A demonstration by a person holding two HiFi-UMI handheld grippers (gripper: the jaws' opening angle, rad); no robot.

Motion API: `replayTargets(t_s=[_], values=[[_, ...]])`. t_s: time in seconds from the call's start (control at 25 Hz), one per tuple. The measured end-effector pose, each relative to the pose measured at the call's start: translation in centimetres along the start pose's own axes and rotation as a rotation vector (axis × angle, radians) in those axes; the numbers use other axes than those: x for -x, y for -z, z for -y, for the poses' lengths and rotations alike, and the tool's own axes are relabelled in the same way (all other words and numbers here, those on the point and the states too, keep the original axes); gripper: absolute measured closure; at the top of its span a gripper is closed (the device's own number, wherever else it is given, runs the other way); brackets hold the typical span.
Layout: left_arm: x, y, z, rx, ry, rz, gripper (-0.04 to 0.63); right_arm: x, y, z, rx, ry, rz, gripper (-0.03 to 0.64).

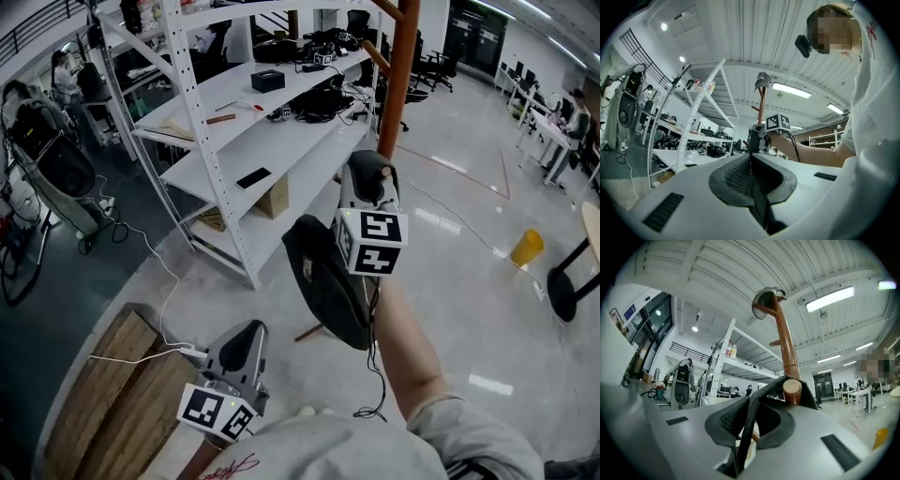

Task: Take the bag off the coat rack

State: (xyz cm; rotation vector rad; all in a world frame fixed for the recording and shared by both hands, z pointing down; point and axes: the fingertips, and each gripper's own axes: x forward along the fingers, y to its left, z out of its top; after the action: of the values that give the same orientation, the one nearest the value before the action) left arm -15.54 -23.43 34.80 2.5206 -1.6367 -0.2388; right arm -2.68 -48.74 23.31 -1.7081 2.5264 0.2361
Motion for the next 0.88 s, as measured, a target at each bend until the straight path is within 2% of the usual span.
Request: replayTargets(t_s=[0.28,0.88], values=[[0.2,0.2,-0.1,0.007,-0.006,-0.002,0.568,0.7,-1.5,-0.4,-0.079,-0.003,0.039,0.577],[1.3,-0.1,0.5,0.006,-0.005,0.017,0.568,3.7,-6.5,-1.6,-0.096,-0.052,0.145,0.578]])
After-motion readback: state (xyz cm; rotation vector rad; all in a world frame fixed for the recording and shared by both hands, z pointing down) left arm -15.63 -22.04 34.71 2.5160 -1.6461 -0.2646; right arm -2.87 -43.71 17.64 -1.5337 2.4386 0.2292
